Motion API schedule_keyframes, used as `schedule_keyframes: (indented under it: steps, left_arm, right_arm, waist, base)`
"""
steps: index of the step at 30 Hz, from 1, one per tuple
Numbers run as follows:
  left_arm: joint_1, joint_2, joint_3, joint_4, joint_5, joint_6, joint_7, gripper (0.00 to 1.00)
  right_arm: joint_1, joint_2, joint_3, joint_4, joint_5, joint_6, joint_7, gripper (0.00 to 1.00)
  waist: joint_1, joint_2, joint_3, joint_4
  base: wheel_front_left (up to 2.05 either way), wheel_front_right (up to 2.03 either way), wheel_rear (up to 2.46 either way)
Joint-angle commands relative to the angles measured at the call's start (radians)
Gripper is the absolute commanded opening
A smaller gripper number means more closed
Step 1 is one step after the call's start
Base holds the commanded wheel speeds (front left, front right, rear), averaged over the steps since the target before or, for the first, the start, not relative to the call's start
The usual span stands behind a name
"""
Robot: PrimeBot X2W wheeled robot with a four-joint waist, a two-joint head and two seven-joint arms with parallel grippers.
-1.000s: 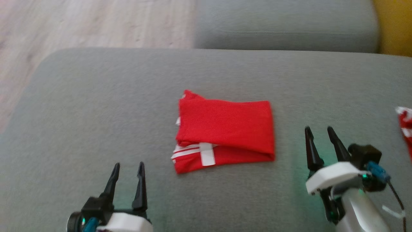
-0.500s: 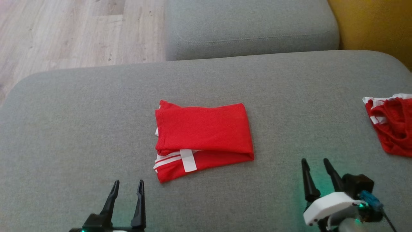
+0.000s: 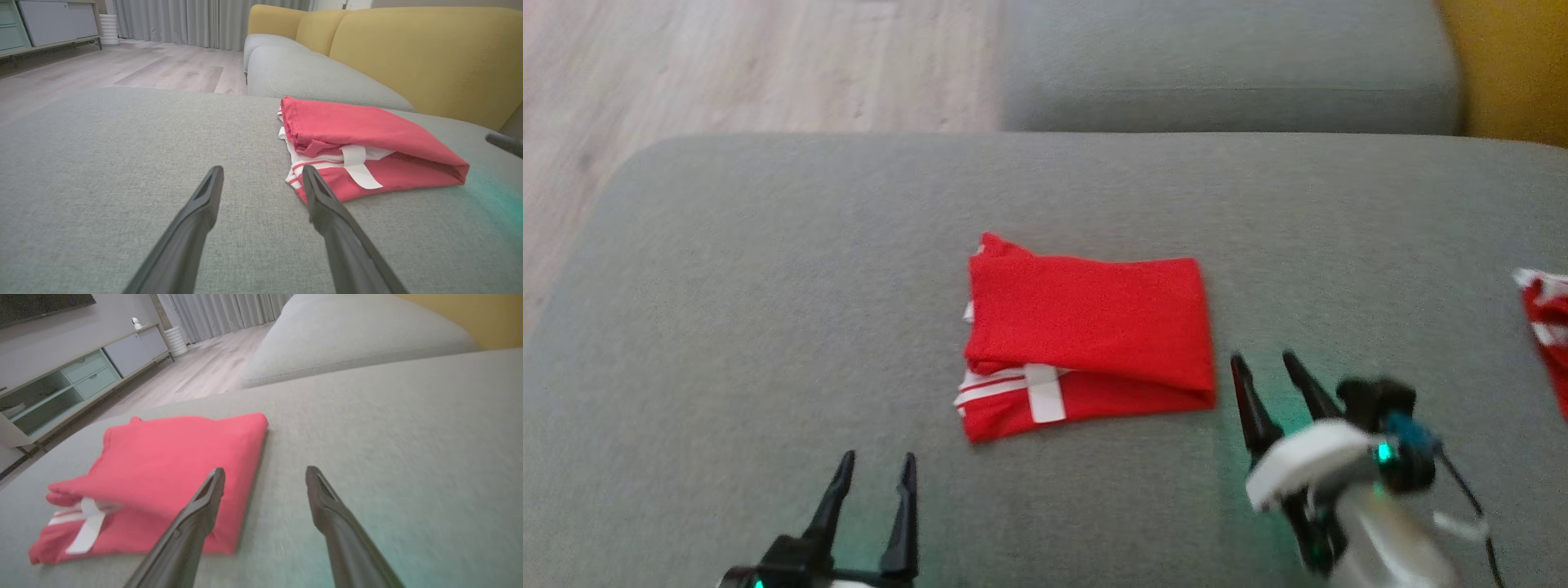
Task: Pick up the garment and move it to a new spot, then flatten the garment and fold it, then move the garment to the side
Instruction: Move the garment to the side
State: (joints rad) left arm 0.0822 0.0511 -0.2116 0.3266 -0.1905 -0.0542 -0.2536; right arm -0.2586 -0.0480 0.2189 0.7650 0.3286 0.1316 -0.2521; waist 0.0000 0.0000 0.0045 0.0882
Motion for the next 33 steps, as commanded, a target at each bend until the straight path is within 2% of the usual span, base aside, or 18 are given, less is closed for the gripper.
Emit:
schedule_keyframes:
  steps: [1,7,12,13,14,15,19,20,30,33]
  left_arm:
    - [-0.06,-0.001,0.009,-0.024,-0.001,-0.003,-0.008,1.0]
    - [-0.069,-0.001,-0.036,-0.016,-0.005,-0.009,-0.008,1.0]
    - [-0.067,-0.001,-0.051,-0.019,-0.016,-0.003,-0.008,1.0]
    - [-0.063,-0.001,-0.047,-0.02,-0.017,0.0,-0.008,1.0]
    - [-0.06,-0.001,-0.042,-0.021,-0.018,0.003,-0.008,1.0]
    - [-0.057,-0.001,-0.038,-0.021,-0.016,0.003,-0.008,1.0]
    - [-0.052,-0.001,-0.02,-0.021,-0.014,-0.001,-0.008,1.0]
    - [-0.052,-0.001,-0.02,-0.021,-0.014,-0.001,-0.008,1.0]
    - [-0.092,-0.001,-0.034,-0.038,-0.046,-0.007,-0.008,1.0]
    - [-0.127,-0.001,-0.054,-0.035,-0.056,-0.009,-0.008,1.0]
  right_arm:
    - [-0.108,-0.002,0.038,0.01,0.011,-0.001,-0.003,1.0]
    - [-0.243,-0.002,-0.03,0.216,-0.018,-0.001,0.007,1.0]
    - [-0.27,-0.002,-0.046,0.39,-0.017,-0.001,0.066,1.0]
    - [-0.272,-0.002,-0.046,0.408,-0.014,-0.001,0.061,0.75]
    - [-0.274,-0.002,-0.046,0.419,-0.006,-0.001,0.052,0.08]
    - [-0.275,-0.002,-0.037,0.423,0.001,-0.001,0.043,0.0]
    - [-0.276,-0.002,-0.023,0.414,0.025,-0.001,0.005,0.0]
    - [-0.276,-0.002,-0.023,0.414,0.025,-0.001,0.005,0.0]
    - [-0.245,-0.002,0.029,0.329,0.011,-0.001,-0.009,0.0]
    - [-0.235,-0.003,0.039,0.309,-0.011,-0.001,-0.009,0.0]
  waist:
    - [0.0,0.0,0.042,0.074]
    - [0.0,0.0,0.083,0.186]
    - [0.0,0.0,0.089,0.214]
    - [0.0,0.0,0.087,0.208]
    - [0.0,0.0,0.083,0.197]
    - [0.0,0.0,0.078,0.182]
    - [0.0,0.0,0.05,0.094]
    - [0.0,0.0,0.05,0.094]
    - [0.0,0.0,0.039,-0.295]
    - [0.0,0.0,0.054,-0.386]
  base:
    - [0.0,0.0,0.0]
    - [0.0,0.0,0.0]
    - [0.0,0.0,0.0]
    - [0.0,0.0,0.0]
    - [0.0,0.0,0.0]
    - [0.0,0.0,0.0]
    - [0.0,0.0,0.0]
    - [0.0,0.0,0.0]
    - [0.0,0.0,0.0]
    - [0.0,0.0,0.0]
